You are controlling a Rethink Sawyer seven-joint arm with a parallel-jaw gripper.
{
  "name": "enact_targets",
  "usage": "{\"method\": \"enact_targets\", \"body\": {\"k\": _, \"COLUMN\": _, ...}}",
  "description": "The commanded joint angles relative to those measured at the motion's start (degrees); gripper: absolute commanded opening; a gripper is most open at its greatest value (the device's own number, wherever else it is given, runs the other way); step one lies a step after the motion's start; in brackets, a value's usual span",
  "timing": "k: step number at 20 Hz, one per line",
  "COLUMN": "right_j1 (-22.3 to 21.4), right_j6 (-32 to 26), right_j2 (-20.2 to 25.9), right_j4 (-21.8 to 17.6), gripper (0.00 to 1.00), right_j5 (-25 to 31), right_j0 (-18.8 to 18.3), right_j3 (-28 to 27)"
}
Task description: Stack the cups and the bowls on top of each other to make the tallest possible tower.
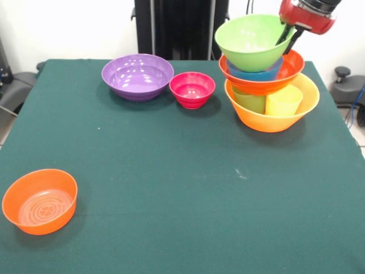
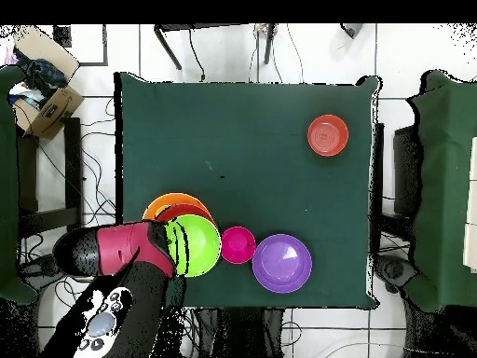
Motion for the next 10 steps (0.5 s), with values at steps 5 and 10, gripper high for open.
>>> {"method": "enact_targets", "body": {"k": 5, "right_j1": 1.25, "right_j6": 8.99, "right_j2": 4.25, "right_j4": 1.25, "gripper": 0.0, "right_j5": -0.25, "right_j0": -1.26, "right_j3": -3.5}}
{"method": "enact_targets", "body": {"k": 10, "right_j1": 1.5, "right_j6": 9.23, "right_j2": 4.44, "right_j4": 1.56, "gripper": 0.0, "right_j5": -0.16, "right_j0": -1.34, "right_j3": -3.99}}
